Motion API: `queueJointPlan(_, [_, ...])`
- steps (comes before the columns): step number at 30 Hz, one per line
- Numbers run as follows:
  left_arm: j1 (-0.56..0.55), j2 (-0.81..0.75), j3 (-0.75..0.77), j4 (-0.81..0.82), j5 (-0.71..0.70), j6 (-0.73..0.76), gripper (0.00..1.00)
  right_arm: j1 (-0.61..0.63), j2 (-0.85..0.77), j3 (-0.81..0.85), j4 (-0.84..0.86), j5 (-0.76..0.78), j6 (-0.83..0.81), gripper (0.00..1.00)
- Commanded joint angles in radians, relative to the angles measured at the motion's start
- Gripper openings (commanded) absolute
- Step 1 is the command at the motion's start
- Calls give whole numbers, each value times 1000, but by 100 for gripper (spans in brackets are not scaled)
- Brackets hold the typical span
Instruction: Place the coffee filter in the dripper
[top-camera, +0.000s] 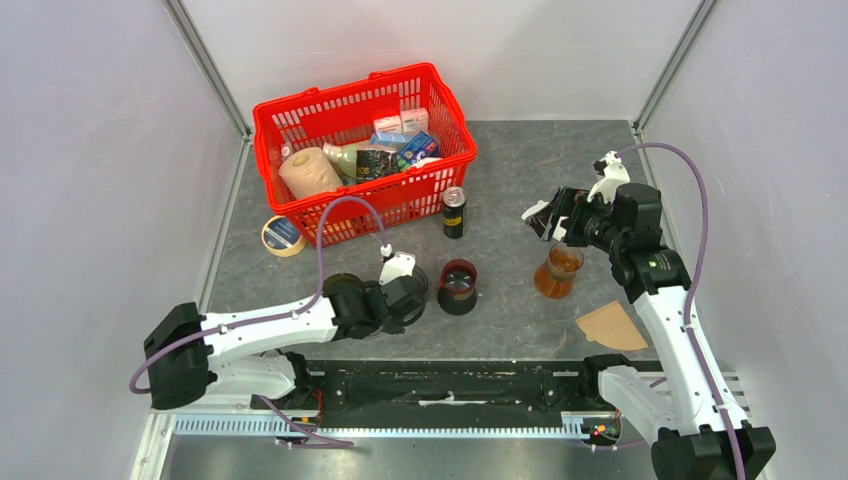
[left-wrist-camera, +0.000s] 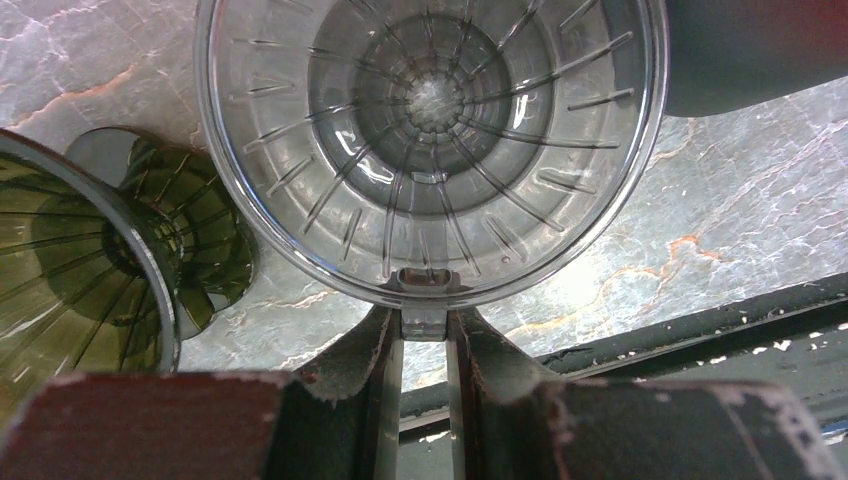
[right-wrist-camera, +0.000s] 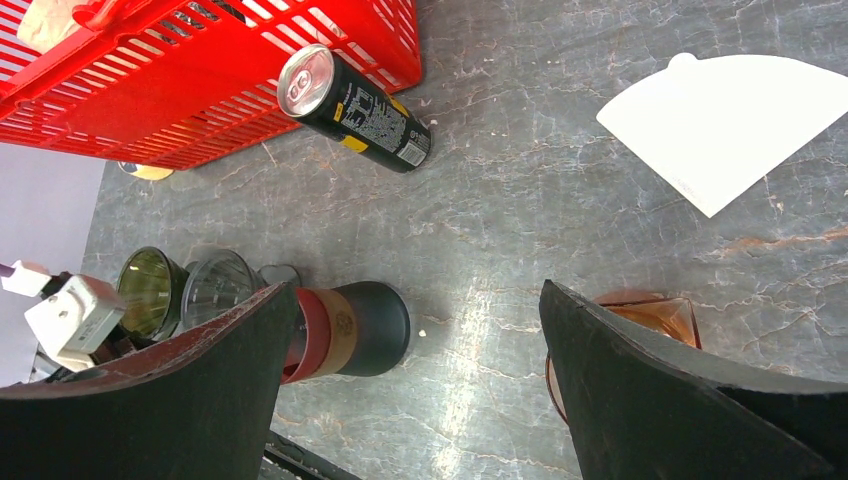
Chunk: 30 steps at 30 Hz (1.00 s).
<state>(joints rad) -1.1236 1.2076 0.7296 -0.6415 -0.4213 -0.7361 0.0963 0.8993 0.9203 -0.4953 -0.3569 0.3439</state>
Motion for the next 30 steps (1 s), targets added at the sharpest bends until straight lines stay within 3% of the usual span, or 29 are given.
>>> queueJointPlan(1, [-6, -72, 36, -6, -80, 6, 2, 3, -10, 0, 7, 4, -20, 99])
queueJointPlan(16, [-6, -201, 297, -251, -143, 64, 2, 3, -16, 5, -6, 51, -9, 99])
queueJointPlan(30, [-7, -128, 414, -98, 114, 239, 2, 3, -9, 0, -14, 110, 4, 99])
